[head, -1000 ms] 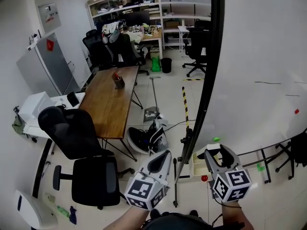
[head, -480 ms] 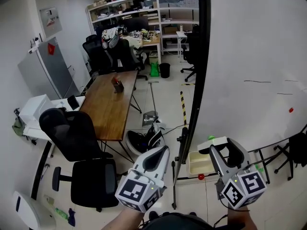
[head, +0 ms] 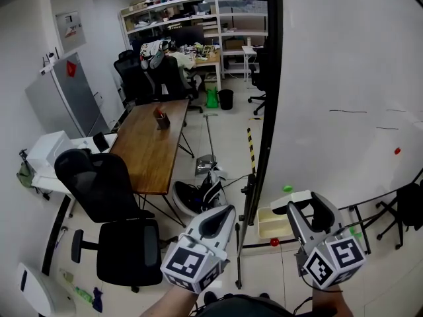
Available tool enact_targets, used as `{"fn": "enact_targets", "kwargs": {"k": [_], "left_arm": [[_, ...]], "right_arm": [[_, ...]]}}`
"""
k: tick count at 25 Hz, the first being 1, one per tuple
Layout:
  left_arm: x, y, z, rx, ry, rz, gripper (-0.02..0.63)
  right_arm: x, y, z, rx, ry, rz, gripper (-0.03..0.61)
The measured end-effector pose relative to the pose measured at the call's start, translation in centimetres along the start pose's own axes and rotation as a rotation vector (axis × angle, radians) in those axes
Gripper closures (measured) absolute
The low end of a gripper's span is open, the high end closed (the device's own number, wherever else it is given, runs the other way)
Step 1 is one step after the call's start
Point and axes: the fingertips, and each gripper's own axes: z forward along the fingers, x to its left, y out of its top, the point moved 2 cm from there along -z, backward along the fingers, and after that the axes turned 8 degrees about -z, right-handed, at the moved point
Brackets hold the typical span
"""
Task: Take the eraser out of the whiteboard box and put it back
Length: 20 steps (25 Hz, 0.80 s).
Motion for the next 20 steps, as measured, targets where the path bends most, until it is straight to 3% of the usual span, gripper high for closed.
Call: {"fn": "enact_targets", "kwargs": {"k": [20], "left_arm": [[-3.2, -1.2, 0.4, 0.0, 0.099, -0.046, 0.586]], "right_arm": [[-2.9, -0.2, -2.9, -0.009, 0.039, 0.028, 0.327]]}}
